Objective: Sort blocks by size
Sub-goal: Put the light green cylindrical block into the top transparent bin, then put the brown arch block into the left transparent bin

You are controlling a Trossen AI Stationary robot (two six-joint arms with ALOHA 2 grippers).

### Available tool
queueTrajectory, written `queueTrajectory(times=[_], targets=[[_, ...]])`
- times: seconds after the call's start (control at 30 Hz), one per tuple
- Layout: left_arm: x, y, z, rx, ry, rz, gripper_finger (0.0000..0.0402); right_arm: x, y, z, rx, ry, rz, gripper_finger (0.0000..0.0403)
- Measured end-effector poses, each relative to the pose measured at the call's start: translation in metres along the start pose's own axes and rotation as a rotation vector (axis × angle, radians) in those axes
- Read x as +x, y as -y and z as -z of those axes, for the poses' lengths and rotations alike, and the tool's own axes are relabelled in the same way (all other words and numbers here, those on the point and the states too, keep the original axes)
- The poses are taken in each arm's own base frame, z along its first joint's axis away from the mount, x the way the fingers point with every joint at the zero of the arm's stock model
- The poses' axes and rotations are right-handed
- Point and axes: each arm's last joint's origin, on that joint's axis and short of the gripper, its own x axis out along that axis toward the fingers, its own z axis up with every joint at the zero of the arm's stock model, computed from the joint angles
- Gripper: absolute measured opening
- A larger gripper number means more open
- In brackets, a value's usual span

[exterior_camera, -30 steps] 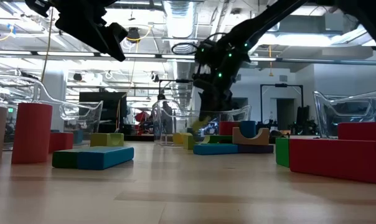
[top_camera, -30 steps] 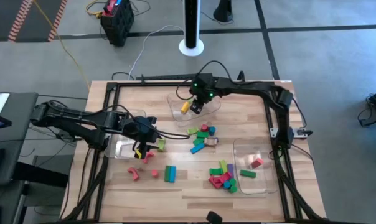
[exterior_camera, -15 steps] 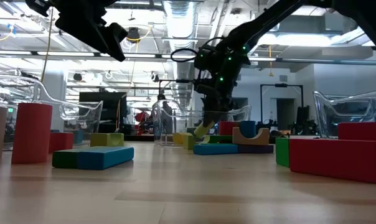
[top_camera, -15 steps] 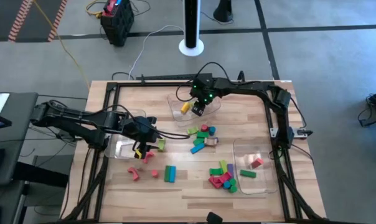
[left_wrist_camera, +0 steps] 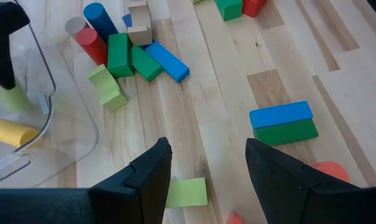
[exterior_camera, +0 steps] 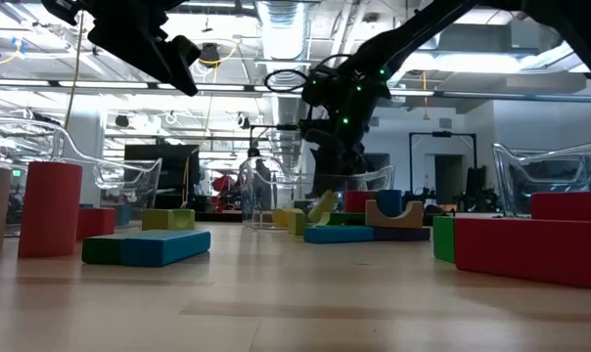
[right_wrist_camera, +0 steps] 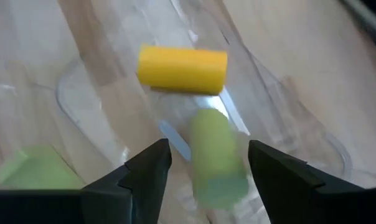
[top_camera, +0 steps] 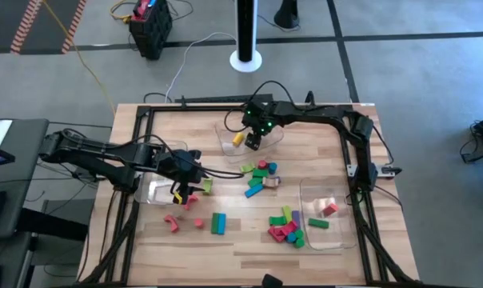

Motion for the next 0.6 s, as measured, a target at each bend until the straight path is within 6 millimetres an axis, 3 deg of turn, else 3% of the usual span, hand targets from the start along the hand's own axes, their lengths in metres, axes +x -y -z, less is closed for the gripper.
queueTrajectory(times=[0.3,0.6], targets=[[0.0,0.0,0.0,-0.004,0.0,0.0,0.0199,-0.021,-0.01,-0.022,-0.028,0.084,-0.001,0.025],[0.0,0.0,0.001,-0.004,-0.012,0.002,0.0199,-0.065,-0.031,-0.028,-0.089,0.181,-0.012,0.025]])
